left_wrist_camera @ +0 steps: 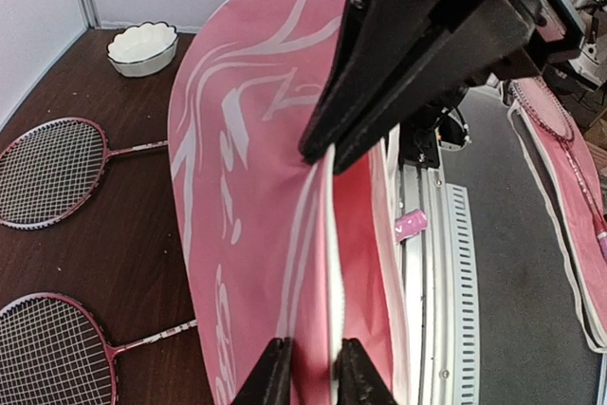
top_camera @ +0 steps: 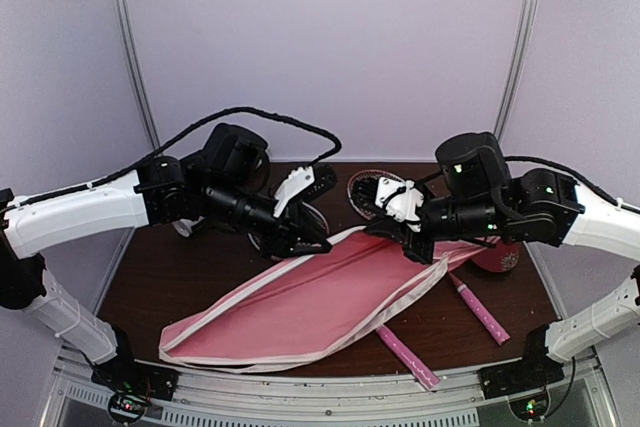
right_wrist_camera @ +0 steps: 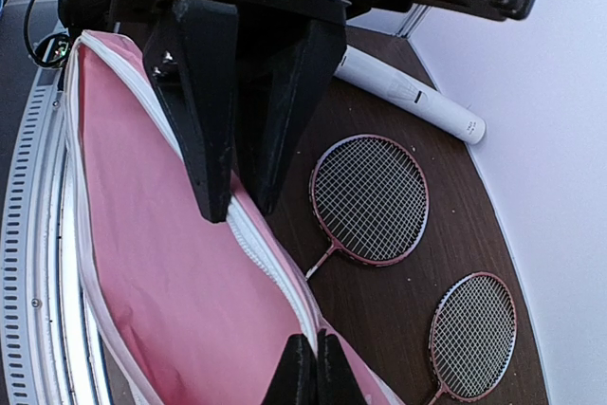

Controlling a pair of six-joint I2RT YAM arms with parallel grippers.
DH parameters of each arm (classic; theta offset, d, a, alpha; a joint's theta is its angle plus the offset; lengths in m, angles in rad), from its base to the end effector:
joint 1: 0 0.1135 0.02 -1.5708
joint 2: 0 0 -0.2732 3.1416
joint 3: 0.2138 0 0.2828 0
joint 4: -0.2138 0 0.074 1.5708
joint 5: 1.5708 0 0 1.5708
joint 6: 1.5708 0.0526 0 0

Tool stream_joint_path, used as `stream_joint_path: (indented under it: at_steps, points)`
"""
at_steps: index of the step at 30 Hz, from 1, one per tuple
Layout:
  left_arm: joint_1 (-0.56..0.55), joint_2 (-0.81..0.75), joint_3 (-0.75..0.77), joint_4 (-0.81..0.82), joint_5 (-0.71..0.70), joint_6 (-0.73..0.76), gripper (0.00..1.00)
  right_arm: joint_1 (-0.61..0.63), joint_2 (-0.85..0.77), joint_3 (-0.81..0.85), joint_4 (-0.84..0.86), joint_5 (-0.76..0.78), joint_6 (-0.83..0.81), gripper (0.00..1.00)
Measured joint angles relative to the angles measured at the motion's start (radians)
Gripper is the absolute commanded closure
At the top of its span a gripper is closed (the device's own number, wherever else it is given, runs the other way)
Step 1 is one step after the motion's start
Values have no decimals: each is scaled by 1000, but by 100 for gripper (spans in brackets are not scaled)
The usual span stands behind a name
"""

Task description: Pack up the badminton gear

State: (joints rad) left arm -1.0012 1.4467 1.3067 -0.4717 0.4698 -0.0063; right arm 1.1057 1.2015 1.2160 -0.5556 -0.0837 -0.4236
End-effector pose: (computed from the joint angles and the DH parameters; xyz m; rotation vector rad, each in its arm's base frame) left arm 0.1780 -0.3221 0.3360 1.3480 1.8831 -1.0585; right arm 0.1330 0.2748 0.3672 -1.5243 1.5154 0.4914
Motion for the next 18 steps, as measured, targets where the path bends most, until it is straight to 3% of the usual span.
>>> stream_joint_path:
  at_steps: [4, 7, 11, 15, 18]
  points:
    - [-2, 0, -4, 0, 7, 0, 100, 0, -3, -6, 6, 2, 0, 100]
    - [-2, 0, -8, -1, 17, -8, 100, 0, -3, -10, 14, 5, 0, 98]
    - [-2, 0, -9, 4, 14, -47, 100, 0, -3, -15, 32, 24, 11, 57]
    - [19, 1, -9, 2, -3, -127, 100, -3, -27, -36, 92, 58, 51, 30]
    - [73, 1, -9, 0, -18, -194, 100, -16, -99, -97, 143, 83, 105, 18]
